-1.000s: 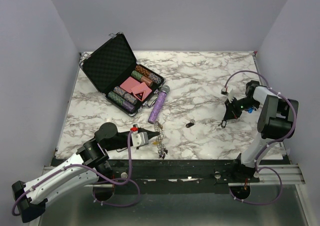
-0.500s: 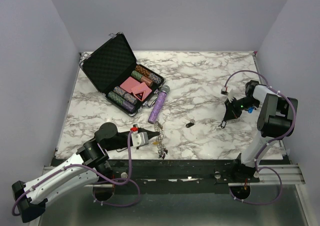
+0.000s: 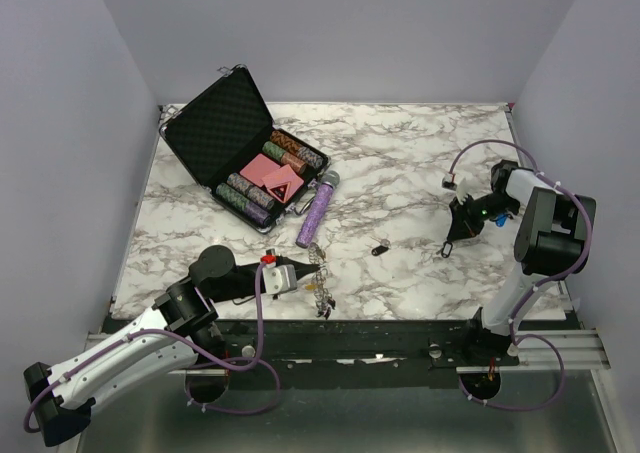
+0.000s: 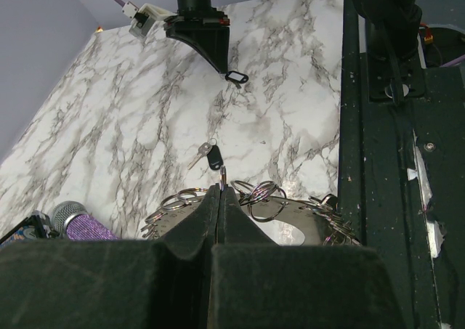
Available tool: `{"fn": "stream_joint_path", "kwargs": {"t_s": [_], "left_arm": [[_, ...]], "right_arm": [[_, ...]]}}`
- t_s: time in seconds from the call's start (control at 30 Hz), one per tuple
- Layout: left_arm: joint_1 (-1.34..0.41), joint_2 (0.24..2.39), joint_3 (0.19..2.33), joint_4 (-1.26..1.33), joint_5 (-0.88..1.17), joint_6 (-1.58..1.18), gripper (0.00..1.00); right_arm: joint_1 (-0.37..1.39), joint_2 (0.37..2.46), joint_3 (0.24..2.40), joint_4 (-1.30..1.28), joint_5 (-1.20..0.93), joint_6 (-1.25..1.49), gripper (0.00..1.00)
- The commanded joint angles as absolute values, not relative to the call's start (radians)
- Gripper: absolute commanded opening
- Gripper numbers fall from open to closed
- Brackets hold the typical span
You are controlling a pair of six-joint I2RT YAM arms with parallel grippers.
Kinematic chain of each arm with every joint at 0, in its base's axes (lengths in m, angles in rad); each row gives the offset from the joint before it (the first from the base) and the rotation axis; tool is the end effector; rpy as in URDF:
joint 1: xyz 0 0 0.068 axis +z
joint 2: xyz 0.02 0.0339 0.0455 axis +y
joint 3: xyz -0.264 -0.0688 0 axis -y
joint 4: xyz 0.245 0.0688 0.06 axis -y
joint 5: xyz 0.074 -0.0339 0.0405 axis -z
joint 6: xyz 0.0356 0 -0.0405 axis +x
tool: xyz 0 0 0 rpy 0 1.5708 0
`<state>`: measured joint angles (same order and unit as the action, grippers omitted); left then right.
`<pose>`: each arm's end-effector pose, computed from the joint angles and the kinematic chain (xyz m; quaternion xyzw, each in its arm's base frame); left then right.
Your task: Put the keys on the keyring
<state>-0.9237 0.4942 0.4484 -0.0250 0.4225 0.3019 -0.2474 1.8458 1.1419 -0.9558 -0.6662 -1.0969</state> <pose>0.0735 -0.1215 0.2799 0.5284 0.5030 -0.3500 0.5876 0.3042 -0.0542 0.1532 -0.3758 0.8662 0.2817 0.1705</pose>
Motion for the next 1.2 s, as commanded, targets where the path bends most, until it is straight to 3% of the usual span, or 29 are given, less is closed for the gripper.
{"fn": "stream_joint_path", "kwargs": {"t_s": [0.0,0.47,0.63,1.17], "left_arm": [[-0.919,0.485,0.48,0.025,0.454,0.295,0.0],[-0.919,0.486,0.48,0.025,0.456,0.295,0.0],[-0.919,0.485,0.48,0.025,0.456,0.295,0.0],[-0.919,0.477,0.476,0.029,0.449,0.291,0.0]], "right_arm": [[-0.239,1.856,1.161,-0.974,-0.689,-1.098,0.15],[-0.239,1.87,1.157,-0.994,-0.686,-1.114,0.09],[-0.239,1.868,1.157,-0.996,-0.689,-1.117,0.01],[-0.238,1.729,1.258,-1.147,-0.911,-1.207,0.01]]}}
